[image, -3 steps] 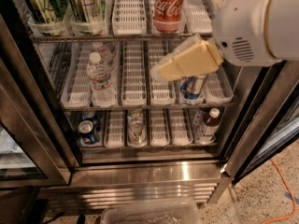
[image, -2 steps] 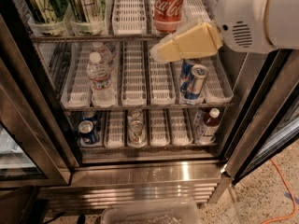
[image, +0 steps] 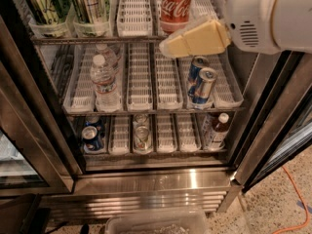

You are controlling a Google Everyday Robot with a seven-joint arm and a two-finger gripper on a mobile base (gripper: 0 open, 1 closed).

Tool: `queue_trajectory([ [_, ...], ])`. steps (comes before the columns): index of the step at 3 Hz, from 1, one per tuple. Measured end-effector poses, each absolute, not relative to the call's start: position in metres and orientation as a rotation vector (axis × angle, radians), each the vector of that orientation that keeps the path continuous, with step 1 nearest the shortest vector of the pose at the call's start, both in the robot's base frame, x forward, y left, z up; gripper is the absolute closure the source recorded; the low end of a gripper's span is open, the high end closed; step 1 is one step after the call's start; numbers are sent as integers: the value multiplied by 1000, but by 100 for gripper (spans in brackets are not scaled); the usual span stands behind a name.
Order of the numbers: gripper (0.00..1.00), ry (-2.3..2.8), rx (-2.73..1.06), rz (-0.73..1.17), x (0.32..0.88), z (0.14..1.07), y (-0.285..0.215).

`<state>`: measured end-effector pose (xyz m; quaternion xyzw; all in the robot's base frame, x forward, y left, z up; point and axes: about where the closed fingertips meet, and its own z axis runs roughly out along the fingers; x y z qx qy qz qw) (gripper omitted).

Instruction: Pick coke can from top shelf of fridge

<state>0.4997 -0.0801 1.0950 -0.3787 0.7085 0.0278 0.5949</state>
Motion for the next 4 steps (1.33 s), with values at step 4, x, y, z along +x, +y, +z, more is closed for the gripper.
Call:
queue_trajectory([
  [4,0,1620,-610,40,558,1079,-95],
])
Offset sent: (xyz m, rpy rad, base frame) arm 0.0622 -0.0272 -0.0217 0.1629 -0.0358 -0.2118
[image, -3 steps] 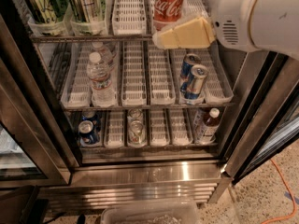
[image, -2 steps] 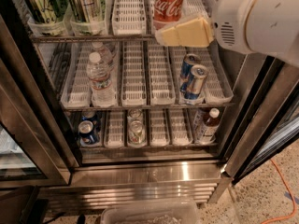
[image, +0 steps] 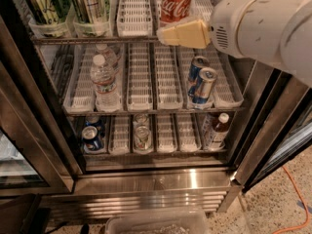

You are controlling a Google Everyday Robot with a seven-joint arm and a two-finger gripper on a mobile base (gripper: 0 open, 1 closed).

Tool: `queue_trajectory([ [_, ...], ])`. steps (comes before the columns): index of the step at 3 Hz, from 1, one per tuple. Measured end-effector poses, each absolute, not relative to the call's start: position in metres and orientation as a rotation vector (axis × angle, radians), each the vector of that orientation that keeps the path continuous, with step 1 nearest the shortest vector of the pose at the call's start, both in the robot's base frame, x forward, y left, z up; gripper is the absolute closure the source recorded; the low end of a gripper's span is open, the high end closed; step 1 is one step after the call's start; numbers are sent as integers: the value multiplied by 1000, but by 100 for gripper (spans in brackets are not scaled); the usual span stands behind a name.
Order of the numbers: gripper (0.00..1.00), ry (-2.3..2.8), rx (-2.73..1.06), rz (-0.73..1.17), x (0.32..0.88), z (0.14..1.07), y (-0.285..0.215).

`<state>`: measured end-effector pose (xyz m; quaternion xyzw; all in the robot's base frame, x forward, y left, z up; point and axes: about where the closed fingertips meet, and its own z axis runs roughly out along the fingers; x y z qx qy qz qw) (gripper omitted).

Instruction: Pick coke can from top shelf of fridge

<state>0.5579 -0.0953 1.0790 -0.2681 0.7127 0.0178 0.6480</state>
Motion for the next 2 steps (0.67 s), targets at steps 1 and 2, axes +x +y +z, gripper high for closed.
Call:
queue_trajectory([
  [1,0,1605,-593,58,566,1075,-84],
  [2,0,1594,-572,66,569,1071,-79],
])
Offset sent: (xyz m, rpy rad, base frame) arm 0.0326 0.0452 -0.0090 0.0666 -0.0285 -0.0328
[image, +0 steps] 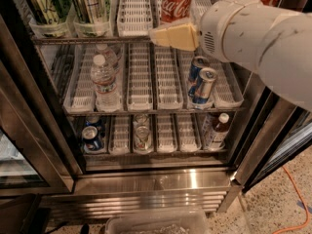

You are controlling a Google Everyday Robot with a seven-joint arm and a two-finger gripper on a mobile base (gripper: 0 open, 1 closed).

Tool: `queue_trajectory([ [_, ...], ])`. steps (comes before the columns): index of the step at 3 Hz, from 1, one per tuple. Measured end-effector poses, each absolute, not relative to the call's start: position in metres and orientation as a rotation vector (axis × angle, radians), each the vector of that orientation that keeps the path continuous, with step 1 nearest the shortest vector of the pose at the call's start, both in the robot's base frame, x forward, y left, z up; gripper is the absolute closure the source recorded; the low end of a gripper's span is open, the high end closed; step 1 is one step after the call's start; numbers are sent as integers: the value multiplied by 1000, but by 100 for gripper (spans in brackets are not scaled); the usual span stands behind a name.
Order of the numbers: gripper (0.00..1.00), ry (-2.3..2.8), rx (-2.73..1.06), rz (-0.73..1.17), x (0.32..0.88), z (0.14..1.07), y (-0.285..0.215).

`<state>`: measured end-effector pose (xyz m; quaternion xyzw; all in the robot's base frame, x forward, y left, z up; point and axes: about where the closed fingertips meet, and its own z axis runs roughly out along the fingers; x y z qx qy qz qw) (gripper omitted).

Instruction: Pick coke can from top shelf of fridge

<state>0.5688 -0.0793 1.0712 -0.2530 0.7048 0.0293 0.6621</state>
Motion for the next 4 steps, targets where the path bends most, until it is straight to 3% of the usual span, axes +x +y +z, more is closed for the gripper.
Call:
queue_trajectory([
  [4,15,1509,-448,79,584,1088,-97],
])
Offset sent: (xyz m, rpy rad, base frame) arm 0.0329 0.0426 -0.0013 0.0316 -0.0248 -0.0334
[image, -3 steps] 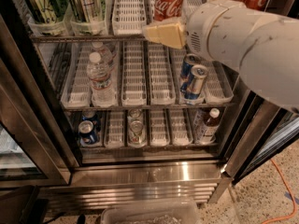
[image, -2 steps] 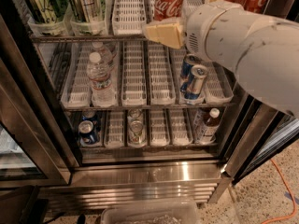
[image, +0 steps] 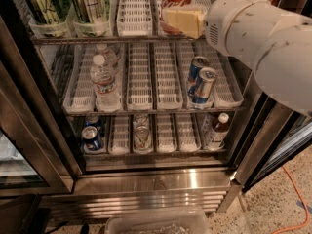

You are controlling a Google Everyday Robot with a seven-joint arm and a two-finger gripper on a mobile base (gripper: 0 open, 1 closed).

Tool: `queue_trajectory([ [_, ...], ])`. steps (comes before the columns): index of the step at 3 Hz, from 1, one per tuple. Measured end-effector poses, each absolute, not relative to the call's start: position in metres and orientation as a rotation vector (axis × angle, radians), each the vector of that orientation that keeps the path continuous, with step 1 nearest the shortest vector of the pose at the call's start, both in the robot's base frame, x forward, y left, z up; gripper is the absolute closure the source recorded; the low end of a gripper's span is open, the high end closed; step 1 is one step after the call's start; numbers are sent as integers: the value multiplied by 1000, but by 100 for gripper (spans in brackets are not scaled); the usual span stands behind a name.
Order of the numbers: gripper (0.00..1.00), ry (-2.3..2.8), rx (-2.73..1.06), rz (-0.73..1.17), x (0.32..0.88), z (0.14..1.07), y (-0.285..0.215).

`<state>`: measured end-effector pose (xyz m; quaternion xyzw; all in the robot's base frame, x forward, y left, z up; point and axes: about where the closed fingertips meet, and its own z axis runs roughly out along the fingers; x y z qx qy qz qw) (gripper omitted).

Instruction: Pick coke can from top shelf of fridge

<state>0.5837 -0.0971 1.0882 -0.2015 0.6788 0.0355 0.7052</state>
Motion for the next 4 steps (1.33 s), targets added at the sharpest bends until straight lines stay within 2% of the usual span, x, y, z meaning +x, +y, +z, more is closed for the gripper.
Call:
queue_trajectory([
  [2,18,1491,-393,124,596,1089,-90],
  [3,1,1492,-389,129,595,1090,-89],
  [4,0,1480,-372,137,593,1092,-88],
])
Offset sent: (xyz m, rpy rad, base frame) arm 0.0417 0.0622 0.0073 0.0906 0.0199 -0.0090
